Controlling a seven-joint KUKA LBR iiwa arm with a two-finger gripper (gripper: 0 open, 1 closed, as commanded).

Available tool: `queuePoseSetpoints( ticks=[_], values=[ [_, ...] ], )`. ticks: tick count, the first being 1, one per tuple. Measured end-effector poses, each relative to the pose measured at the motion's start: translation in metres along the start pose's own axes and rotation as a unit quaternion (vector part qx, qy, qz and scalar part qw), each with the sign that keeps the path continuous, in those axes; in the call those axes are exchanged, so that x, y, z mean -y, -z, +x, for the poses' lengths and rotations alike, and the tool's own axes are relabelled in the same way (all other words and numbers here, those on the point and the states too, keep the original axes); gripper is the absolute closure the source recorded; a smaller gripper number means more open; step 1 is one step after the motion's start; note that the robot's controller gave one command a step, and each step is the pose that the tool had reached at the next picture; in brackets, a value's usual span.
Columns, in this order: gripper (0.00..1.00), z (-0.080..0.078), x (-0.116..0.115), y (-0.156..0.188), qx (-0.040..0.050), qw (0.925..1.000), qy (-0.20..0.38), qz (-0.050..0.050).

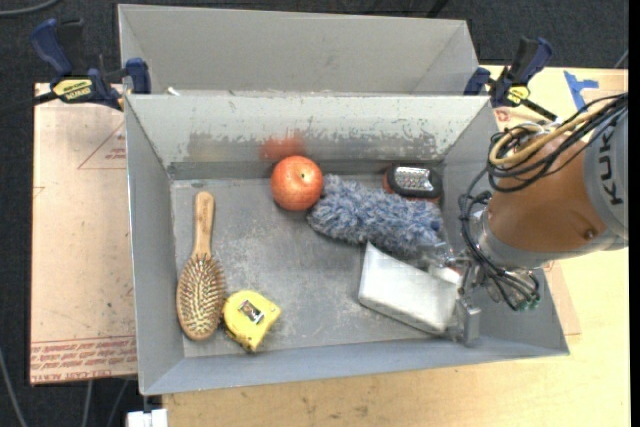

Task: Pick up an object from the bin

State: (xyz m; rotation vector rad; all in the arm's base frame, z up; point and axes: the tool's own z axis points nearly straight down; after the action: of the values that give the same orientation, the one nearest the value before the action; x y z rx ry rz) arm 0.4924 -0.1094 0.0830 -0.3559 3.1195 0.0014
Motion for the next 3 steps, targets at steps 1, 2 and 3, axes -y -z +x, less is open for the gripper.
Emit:
queuePoseSetpoints(
  ticks=[1, 2, 3],
  values=[
    [1.00, -0.005, -0.022, -0.013, 0.0041, 0.9973, 0.073, 0.002],
    [1.00, -0.005, -0.022, -0.013, 0.0042, 0.9973, 0.073, 0.002],
    [0.00, -0.005, 0.004, -0.012, 0.0078, 0.9876, 0.157, 0.003]
  ],
)
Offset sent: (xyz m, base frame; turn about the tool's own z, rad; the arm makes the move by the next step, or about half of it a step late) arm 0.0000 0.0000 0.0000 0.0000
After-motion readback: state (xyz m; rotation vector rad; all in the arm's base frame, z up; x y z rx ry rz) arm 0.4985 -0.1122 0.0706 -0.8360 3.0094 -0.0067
